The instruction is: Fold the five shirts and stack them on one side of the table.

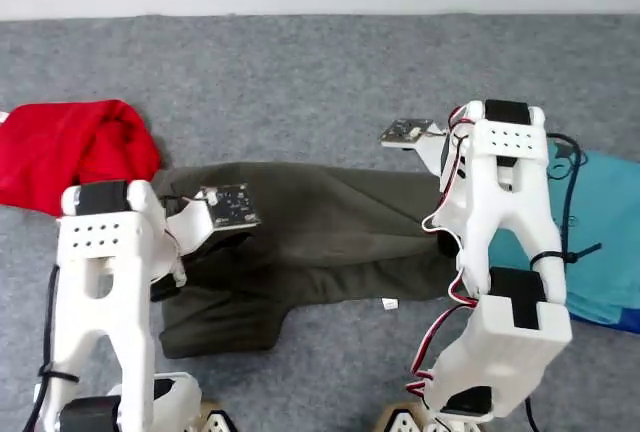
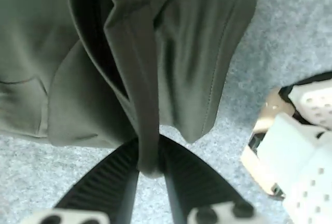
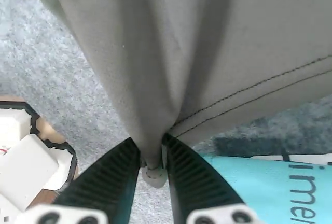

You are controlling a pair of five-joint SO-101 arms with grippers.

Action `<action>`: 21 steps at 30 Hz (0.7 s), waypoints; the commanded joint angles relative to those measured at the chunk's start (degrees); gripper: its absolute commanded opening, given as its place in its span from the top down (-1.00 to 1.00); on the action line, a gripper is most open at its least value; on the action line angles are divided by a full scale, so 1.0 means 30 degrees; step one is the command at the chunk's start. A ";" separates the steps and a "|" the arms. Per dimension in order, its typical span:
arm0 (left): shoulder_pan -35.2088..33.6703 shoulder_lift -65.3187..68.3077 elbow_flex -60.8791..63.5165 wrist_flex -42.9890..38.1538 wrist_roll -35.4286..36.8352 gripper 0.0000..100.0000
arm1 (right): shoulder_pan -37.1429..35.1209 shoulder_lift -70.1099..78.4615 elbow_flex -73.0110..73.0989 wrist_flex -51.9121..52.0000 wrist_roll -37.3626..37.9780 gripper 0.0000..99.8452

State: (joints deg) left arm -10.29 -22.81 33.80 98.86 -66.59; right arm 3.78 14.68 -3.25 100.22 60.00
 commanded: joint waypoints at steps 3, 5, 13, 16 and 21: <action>-0.1114 -0.0733 -0.0073 0.0557 -0.2110 0.97 | 0.0190 -0.0982 -0.0029 0.0777 0.0176 0.97; -0.1524 -0.0703 -0.0044 0.0557 -0.2637 0.97 | 0.0190 -0.0982 -0.0029 0.0777 0.0176 0.97; -0.1670 -0.0733 0.2095 0.0586 -0.4161 0.96 | 0.0220 -0.0952 -0.0029 0.0777 0.0176 0.87; -0.1817 -0.0733 0.2037 0.0586 -0.4132 0.93 | 0.0571 -0.1128 -0.0088 0.0777 0.0088 0.58; -0.1817 -0.0762 0.1861 0.0527 -0.3487 0.74 | 0.1187 -0.1099 -0.0147 0.0777 0.0117 0.43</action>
State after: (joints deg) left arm -15.21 -22.81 40.13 98.86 -78.20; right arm 6.24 14.59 -2.90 100.22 60.00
